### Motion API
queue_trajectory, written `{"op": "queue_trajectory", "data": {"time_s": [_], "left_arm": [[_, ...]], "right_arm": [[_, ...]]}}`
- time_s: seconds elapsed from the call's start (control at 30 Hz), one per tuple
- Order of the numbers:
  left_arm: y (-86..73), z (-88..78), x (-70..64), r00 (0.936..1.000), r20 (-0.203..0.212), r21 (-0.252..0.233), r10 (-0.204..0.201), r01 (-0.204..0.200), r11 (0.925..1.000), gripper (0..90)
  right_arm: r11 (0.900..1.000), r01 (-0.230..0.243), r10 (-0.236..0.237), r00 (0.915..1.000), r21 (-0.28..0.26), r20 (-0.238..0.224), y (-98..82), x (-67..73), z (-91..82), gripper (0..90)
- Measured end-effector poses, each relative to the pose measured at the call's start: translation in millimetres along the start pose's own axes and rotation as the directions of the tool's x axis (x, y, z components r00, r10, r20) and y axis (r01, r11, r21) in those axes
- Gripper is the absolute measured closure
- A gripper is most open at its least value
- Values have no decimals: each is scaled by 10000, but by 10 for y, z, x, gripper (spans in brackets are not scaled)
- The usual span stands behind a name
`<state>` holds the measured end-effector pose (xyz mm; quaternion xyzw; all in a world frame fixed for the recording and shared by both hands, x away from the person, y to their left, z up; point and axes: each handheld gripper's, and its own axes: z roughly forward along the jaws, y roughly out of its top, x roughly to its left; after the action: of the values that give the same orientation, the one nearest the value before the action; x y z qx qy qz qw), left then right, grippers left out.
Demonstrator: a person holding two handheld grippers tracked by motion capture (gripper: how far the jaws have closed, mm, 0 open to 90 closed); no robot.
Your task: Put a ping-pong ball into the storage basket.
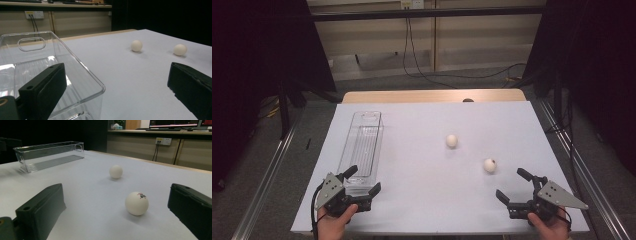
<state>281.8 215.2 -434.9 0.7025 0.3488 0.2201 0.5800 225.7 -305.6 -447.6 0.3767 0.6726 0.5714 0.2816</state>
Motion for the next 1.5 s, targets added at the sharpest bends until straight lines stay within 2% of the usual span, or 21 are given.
{"op": "queue_trajectory", "data": {"time_s": [0.3, 0.57, 0.63, 0.77, 1.07, 1.5], "left_arm": [[21, 34, -34, 10000, 75, 6, -51, 51, 10000, 21], [45, 116, -95, 9993, 321, 44, -205, 204, 9998, 20], [55, 143, -116, 9992, 385, 116, -100, 95, 9999, 20], [71, 202, -164, 9981, 598, 118, -140, 133, 9998, 20], [101, 301, -257, 9969, 764, 160, -190, 178, 9997, 16], [141, 467, -381, 9936, 1126, 281, -73, 41, 9996, 15]], "right_arm": [[10000, -26, 26, 10000, 5, 19, 0, -5, -10, 4], [10000, -18, 18, 10000, -15, 72, -5, -17, -32, 4], [10000, 10, -10, 10000, 5, 75, -5, -22, -39, 4], [10000, -5, 5, 10000, 10, 79, -4, -18, -36, 4], [10000, 43, -43, 10000, 16, -10, 1, -1, -15, 4], [9999, 113, -113, 9999, 48, -50, -1, 2, -10, 5]]}}
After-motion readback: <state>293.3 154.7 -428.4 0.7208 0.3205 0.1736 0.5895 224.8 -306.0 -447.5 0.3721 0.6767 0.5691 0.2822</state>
